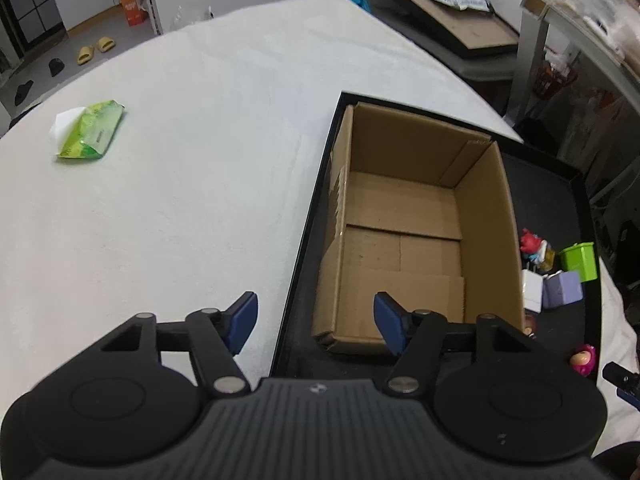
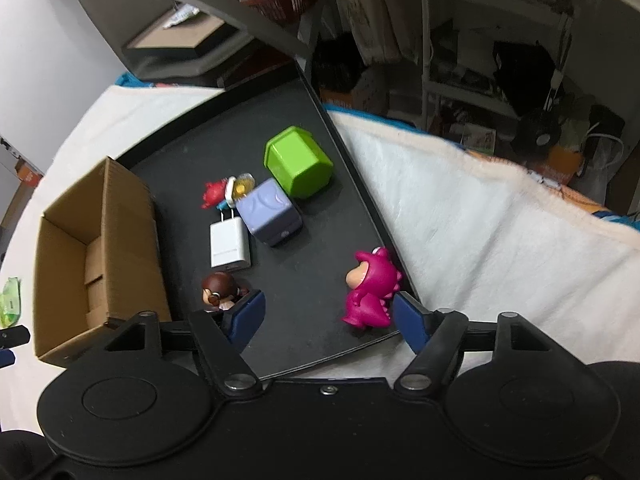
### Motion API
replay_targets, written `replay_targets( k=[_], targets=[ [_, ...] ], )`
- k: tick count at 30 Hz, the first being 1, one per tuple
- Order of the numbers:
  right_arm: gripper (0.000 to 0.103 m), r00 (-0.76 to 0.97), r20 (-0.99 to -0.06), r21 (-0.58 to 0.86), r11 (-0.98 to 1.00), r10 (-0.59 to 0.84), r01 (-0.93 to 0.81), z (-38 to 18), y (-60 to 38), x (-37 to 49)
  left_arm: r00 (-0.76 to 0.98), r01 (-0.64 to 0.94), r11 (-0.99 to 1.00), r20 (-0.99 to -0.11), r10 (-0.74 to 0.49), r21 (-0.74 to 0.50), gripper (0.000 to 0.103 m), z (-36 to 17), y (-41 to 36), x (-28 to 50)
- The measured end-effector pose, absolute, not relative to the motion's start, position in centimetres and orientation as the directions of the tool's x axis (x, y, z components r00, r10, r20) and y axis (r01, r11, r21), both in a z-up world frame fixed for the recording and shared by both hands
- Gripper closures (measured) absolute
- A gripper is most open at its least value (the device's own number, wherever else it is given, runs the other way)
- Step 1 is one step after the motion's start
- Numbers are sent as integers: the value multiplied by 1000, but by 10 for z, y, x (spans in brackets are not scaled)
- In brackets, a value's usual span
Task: Organize rigid objects
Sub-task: 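Move the right gripper down to the pink dinosaur figurine and close on it, then carry the pink figurine with the right gripper into the cardboard box and release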
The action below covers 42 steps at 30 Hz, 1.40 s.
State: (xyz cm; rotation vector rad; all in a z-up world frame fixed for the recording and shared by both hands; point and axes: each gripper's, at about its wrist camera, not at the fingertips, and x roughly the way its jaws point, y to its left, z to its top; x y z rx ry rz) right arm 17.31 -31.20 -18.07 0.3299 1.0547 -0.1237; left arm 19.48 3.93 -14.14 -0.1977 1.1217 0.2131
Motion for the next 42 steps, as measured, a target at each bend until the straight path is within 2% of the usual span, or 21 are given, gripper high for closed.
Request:
replay_targets(
  k=[4, 7, 13, 18, 20, 21, 22, 23, 25, 42],
  targets=[
    [33, 456, -889, 181, 949, 46, 257, -193, -305, 185, 386, -269, 962, -920, 65, -44, 50, -153, 45, 206],
    [33, 426, -904, 147, 951, 18, 272, -202, -301, 192, 366, -273, 961, -929, 63, -42, 53, -160, 49, 216],
    [38, 378, -925, 83, 951, -37, 298, -218, -297, 210, 331, -252, 966, -943, 28, -60, 70, -176, 49, 228],
    [38, 323, -943, 24, 952, -80, 306, -231, -296, 222, 308, -258, 964, -951, 21, -62, 73, -186, 50, 231],
    [39, 308, -947, 11, 951, -88, 308, -237, -298, 227, 309, -250, 965, -951, 6, -75, 81, -187, 49, 231],
    [46, 297, -950, 1, 951, -96, 310, -241, -299, 229, 310, -247, 966, -951, 1, -79, 82, -188, 50, 231],
    [62, 286, -953, -8, 951, -101, 310, -245, -300, 230, 314, -246, 965, -950, -6, -87, 87, -188, 49, 230],
    [69, 273, -957, -6, 950, -96, 313, -249, -302, 232, 318, -246, 964, -948, -15, -98, 92, -187, 50, 230],
    [72, 274, -959, 21, 943, -75, 331, -249, -307, 231, 327, -246, 965, -945, -4, -89, 93, -185, 48, 229],
    [72, 420, -907, 89, 968, -18, 233, -187, -275, 200, 372, -215, 970, -928, -23, -110, 92, -180, 51, 211]
  ],
)
